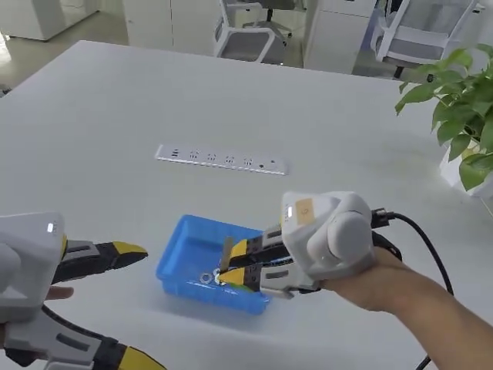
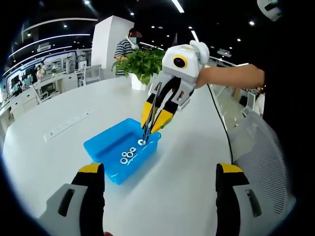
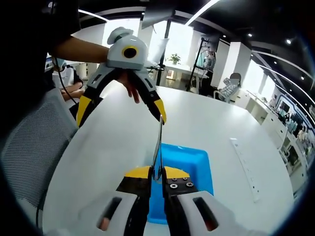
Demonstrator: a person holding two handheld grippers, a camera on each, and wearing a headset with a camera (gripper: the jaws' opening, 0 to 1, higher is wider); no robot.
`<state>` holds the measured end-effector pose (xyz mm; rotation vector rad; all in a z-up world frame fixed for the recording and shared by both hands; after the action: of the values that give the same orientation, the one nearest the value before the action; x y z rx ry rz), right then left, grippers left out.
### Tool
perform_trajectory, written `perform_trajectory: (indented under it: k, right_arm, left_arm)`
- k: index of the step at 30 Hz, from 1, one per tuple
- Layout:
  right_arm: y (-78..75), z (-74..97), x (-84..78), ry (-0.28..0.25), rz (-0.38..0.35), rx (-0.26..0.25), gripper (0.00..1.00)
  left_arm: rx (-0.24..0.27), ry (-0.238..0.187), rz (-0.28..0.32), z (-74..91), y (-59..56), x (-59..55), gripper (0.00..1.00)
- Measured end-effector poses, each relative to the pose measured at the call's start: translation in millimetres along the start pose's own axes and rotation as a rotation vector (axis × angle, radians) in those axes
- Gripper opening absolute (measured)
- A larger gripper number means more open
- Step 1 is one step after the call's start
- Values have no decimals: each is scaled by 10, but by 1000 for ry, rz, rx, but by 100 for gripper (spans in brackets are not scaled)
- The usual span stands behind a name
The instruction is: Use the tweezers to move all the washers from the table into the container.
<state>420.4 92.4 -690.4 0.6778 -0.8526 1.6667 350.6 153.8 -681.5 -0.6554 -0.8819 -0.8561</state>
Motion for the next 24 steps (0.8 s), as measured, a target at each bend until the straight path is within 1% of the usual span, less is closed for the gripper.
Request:
perform_trajectory:
  k: [6,10,21,24]
  right_arm:
    - [-89,-60,-110,10,-10,-3,9]
    - [-111,-105,-170,19,-14,4,9]
    - [-192,-200,-335,37,-25,8,9]
    - [-205,-228,-385,43,-30,11,9]
  left_arm:
    - [4,10,9,9,15,-29,99]
    - [8,10,12,16,24,-37,99]
    - [17,-1,15,17,52,-8,99]
    - [19,-7,8,6,71,16,99]
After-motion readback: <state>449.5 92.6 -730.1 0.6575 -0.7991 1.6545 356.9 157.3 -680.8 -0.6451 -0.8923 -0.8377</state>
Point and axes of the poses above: the centre of the closed fingertips' face, and the gripper's own axes: z roughly backward along the fingers, y roughly to its left, x roughly out of its top, the point moved 2 cm from there along z, roughly backward along the fingers, and after that the axes turned 2 degrees about -x, right-handed, at the moved point
